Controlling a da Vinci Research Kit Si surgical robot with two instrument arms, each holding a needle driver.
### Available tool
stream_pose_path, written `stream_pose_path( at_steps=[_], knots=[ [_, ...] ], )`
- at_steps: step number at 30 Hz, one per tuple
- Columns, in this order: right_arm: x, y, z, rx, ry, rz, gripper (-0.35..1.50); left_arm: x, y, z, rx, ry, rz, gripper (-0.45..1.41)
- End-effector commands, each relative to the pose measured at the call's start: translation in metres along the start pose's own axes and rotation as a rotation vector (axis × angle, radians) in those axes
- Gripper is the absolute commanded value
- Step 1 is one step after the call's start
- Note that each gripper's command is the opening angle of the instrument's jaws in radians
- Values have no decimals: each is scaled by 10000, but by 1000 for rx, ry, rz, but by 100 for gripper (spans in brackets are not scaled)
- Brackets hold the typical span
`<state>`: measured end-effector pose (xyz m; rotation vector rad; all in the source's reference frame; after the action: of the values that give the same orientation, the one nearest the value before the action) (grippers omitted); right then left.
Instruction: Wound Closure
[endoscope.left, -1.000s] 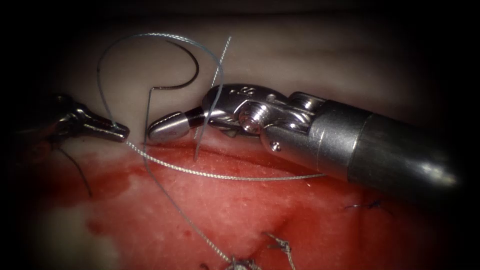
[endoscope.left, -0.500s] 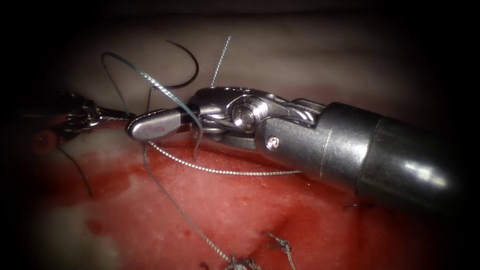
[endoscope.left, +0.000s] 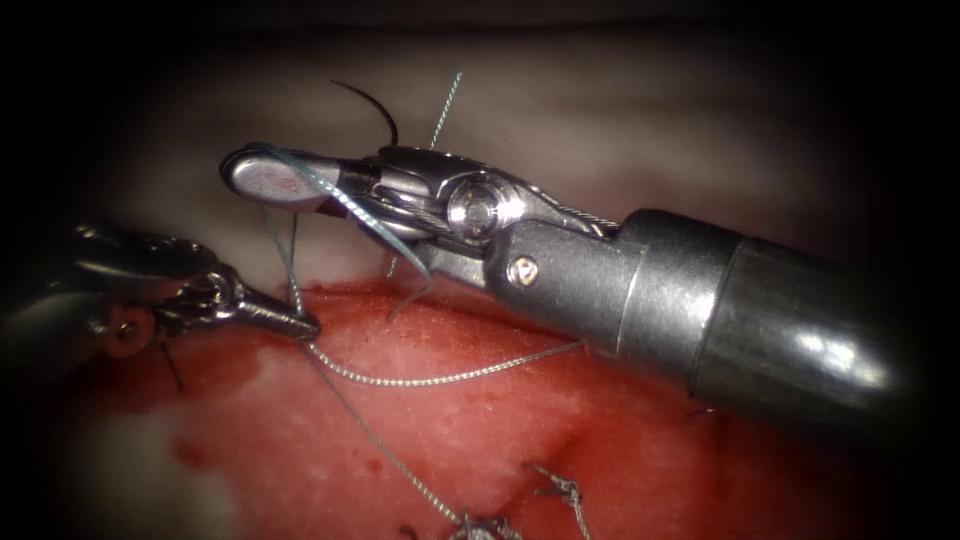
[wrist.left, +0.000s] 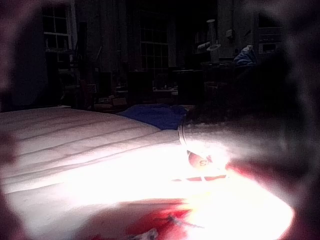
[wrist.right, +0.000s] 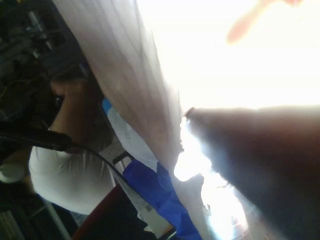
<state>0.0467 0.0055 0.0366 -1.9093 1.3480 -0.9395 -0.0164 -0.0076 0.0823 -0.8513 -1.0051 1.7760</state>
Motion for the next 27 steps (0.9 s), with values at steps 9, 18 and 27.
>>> stream_pose_path(
  at_steps=[9, 18, 27],
  knots=[
    [-19, 6, 23, 24, -84, -99, -35, 2, 10, 1, -62, -62, 112, -45],
    [-4, -10, 5, 651, 465, -575, -35, -6, 14, -16, -108, -56, 780, -45],
    [3, -35, -18, 658, 942, -590, -35, -5, 27, -38, -173, -100, 1051, -45]
  ],
)
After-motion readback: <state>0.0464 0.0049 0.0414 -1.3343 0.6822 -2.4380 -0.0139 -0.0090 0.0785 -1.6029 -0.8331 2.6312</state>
